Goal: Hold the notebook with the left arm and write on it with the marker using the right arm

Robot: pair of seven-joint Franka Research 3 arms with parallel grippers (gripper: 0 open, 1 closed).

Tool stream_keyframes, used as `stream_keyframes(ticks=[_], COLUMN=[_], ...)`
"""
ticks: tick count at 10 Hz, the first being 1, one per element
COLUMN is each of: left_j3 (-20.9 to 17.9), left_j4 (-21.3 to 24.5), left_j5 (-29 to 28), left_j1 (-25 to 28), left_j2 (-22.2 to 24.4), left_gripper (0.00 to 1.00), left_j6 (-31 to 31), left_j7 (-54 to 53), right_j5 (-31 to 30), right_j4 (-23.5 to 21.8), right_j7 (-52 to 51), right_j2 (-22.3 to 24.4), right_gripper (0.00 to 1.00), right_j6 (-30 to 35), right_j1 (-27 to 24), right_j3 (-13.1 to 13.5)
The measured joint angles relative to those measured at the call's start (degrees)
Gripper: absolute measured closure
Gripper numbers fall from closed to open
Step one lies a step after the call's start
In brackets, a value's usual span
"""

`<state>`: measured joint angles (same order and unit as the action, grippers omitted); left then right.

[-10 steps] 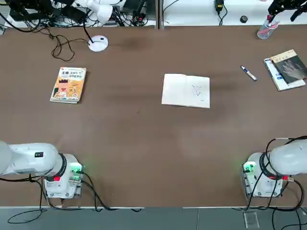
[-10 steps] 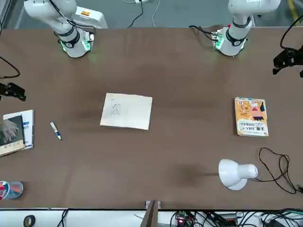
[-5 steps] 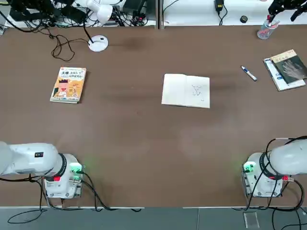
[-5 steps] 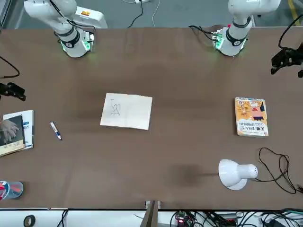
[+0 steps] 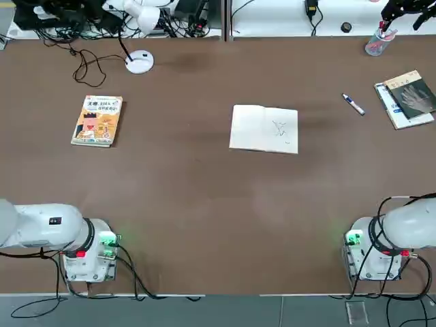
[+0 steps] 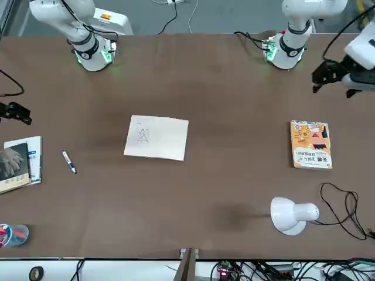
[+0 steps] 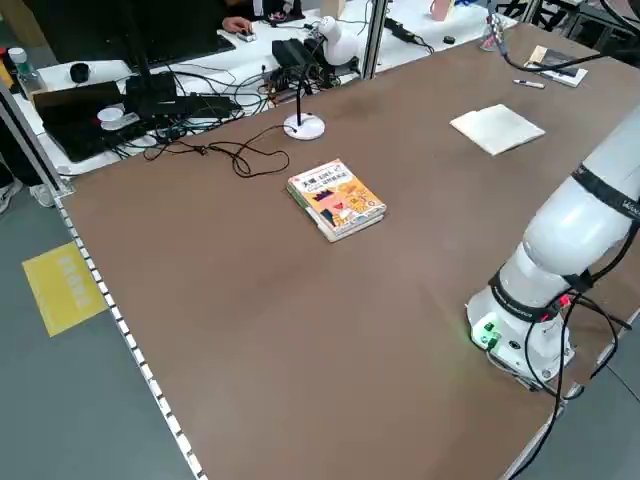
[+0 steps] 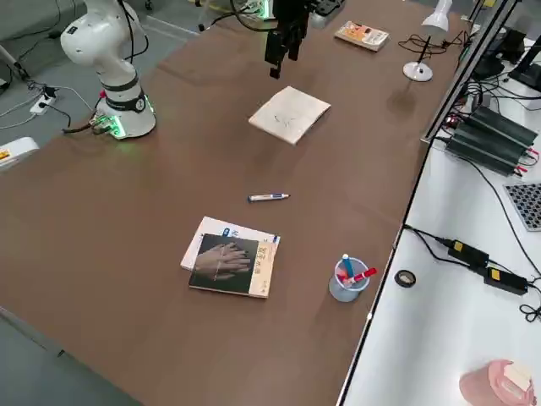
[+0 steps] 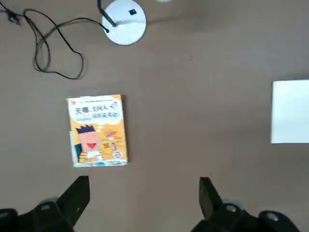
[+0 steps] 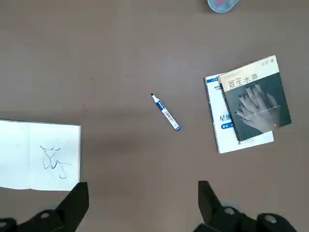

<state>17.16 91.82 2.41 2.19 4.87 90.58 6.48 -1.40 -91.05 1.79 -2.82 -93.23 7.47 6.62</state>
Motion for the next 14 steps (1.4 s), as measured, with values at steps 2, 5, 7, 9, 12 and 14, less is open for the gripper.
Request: stream_keyframes(ticks=[2, 5, 7, 9, 12, 14], left_j3=[3.91, 10.92, 14.99, 17.92, 20.39, 20.60], left_j4=[-0.19, -0.20, -0.21, -0.19, -0.17, -0.15], left_j5=[0.30, 0.39, 0.36, -0.50, -3.27, -5.75], left_j1=[-0.11, -0.32, -0.70, -1.15, -2.66, -5.38], left_j2=[-1.19, -3.66, -5.53, -7.36, -10.57, -12.88], left_gripper=[0.00, 0.00, 0.00, 0.00, 0.00, 0.00], left_j6=[1.06, 5.07, 7.49, 8.98, 11.47, 12.99], left_j7=[5.67, 16.12, 21.23, 24.92, 29.49, 33.91], right_j5=[0.00, 0.00, 0.00, 0.00, 0.00, 0.00], right_j4=[0.01, 0.03, 0.03, 0.04, 0.05, 0.05], right_j7=[0.00, 0.00, 0.00, 0.00, 0.00, 0.00], right_j2=[0.00, 0.01, 0.02, 0.02, 0.02, 0.02], right_gripper=[0.00, 0.00, 0.00, 0.00, 0.00, 0.00], right_j6=[0.00, 0.00, 0.02, 0.02, 0.02, 0.05], right_j1=[-0.01, -0.04, -0.05, -0.05, -0.05, -0.05], right_j3=[0.03, 0.05, 0.07, 0.08, 0.08, 0.08])
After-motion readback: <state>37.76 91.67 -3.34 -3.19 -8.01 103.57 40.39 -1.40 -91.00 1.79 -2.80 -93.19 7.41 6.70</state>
